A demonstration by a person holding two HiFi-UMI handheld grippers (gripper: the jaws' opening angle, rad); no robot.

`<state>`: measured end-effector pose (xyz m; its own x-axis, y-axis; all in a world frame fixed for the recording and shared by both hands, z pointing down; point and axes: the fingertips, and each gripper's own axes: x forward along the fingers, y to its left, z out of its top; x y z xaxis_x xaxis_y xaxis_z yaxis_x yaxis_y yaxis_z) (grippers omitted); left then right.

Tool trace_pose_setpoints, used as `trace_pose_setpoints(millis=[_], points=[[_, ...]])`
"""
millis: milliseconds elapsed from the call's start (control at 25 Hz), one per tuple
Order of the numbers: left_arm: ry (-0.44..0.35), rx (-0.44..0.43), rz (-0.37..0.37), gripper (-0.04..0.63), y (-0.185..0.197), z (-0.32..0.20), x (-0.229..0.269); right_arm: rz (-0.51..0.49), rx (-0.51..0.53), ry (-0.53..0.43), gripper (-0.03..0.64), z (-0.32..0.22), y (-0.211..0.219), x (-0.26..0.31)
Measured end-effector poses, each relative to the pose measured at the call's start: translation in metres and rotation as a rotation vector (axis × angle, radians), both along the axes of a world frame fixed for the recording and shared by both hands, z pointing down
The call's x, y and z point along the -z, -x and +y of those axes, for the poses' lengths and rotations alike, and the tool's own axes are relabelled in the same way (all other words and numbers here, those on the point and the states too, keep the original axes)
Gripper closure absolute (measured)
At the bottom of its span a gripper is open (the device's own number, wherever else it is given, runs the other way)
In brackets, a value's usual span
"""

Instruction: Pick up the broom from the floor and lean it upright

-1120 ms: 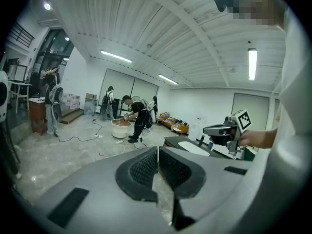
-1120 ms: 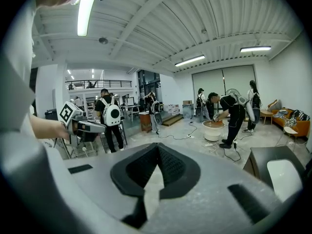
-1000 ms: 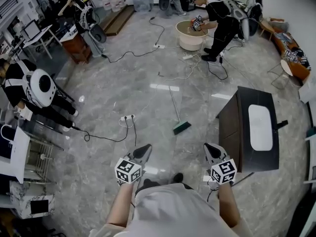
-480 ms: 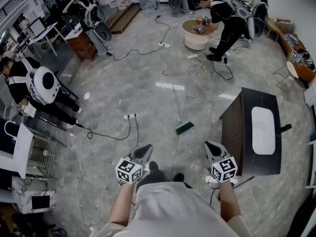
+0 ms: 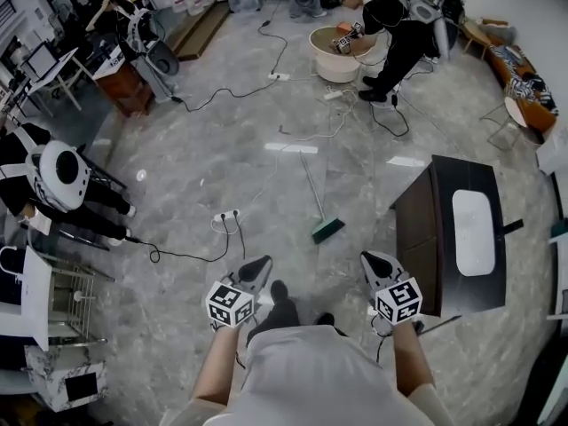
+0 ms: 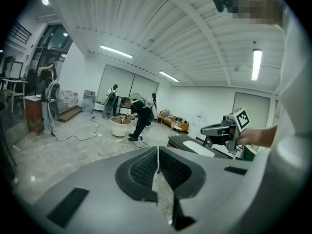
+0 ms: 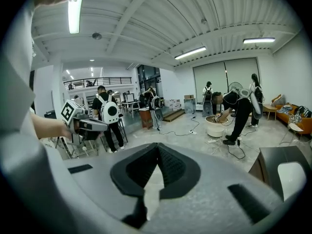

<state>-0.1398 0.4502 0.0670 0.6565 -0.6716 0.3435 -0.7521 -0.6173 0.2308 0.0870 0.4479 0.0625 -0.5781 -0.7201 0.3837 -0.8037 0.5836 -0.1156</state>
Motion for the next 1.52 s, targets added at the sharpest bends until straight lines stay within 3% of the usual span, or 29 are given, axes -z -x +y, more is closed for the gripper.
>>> trace_pose_setpoints(millis=[480,800,1240,1520], points=[[0.007,-0.087,0.006,0.584,0.091,-0.122,-0.01,0.028,-0.025,0.028,0.617,-0.104,0.106,-0.01],[0.011,-0.112,0.018,0.584,0.122,-0.164,-0.019,0.048,-0.036,0.045,0.617,-0.137,0.14,-0.018],[0.035,-0.11,0.023,0.584,0.117,-0.214,-0.029,0.045,-0.023,0.069,0.617,-0.195,0.139,-0.025],[0.048,-0.1,0.006,0.584,0.082,-0.266,-0.039,0.015,0.008,0.082,0.617,-0.261,0.114,-0.039]])
